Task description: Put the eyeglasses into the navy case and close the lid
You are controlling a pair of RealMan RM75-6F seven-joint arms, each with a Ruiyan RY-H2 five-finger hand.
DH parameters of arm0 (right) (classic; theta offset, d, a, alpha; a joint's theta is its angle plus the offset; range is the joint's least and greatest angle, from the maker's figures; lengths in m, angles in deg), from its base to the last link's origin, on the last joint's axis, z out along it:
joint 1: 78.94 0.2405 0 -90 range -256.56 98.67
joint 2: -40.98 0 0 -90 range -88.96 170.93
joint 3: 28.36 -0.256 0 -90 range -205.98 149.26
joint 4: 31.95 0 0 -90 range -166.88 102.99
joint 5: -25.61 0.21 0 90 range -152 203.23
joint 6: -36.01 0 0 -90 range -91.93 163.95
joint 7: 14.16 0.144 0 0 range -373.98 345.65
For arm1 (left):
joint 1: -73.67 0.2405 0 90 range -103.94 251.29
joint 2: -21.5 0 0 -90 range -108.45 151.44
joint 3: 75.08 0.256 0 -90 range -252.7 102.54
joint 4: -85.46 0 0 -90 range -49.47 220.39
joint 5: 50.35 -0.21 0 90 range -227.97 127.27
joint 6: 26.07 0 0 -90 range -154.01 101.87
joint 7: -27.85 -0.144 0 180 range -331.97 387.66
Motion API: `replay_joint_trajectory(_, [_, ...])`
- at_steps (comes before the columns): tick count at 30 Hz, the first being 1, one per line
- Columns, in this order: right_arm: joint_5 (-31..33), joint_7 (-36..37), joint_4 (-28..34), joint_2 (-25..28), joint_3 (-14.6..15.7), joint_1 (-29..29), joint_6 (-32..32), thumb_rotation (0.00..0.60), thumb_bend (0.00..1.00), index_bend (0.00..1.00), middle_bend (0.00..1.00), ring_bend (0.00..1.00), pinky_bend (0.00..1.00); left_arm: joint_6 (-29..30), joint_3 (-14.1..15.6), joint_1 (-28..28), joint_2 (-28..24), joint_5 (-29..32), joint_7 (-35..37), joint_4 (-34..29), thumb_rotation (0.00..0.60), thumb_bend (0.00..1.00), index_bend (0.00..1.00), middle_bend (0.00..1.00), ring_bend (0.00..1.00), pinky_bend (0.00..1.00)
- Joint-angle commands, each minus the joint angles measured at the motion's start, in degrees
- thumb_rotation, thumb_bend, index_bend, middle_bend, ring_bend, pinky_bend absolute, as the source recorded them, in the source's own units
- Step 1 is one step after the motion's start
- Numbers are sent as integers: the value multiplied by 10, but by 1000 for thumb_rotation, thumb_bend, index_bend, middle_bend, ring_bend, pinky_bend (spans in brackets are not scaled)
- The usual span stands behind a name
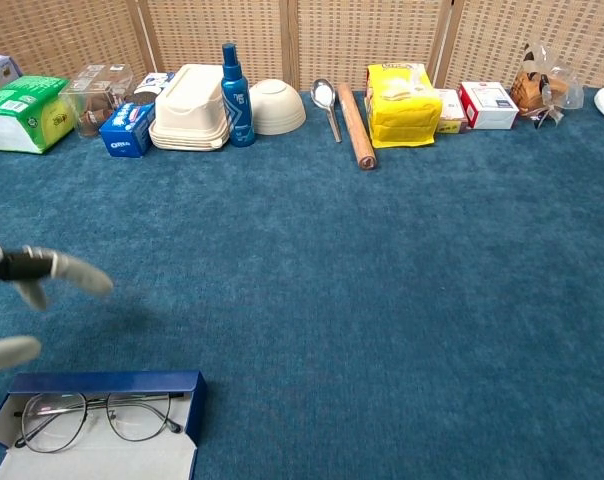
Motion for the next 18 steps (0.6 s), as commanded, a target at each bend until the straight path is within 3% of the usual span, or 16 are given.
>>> replay_joint_trajectory(1, [-2, 1, -3, -2, 0, 3, 4, 600, 263, 147, 321, 276, 324, 133, -11, 80, 46, -47, -81, 42, 232, 321, 109, 112, 43, 198])
replay_joint_trajectory(9, [-1, -16, -10, -26, -5, 31, 39, 600, 266, 118, 313, 276, 324, 262, 10, 165, 90, -120, -86, 114, 244, 321, 94, 57, 1, 102])
replay_joint_trajectory(14, [-8, -26, -14, -41, -12, 57, 62, 600, 266, 100, 306, 263, 324, 295, 24, 205, 105, -133, -101, 145, 247, 321, 89, 46, 0, 63])
replay_joint_trajectory(17, [-11, -28, -15, -51, -18, 77, 80, 600, 267, 85, 301, 256, 323, 307, 32, 229, 116, -139, -118, 162, 326, 321, 62, 14, 0, 40])
replay_joint_trajectory(18, [-12, -28, -16, -52, -19, 81, 83, 600, 268, 81, 300, 253, 323, 308, 34, 233, 118, -140, -121, 165, 380, 321, 42, 5, 0, 27])
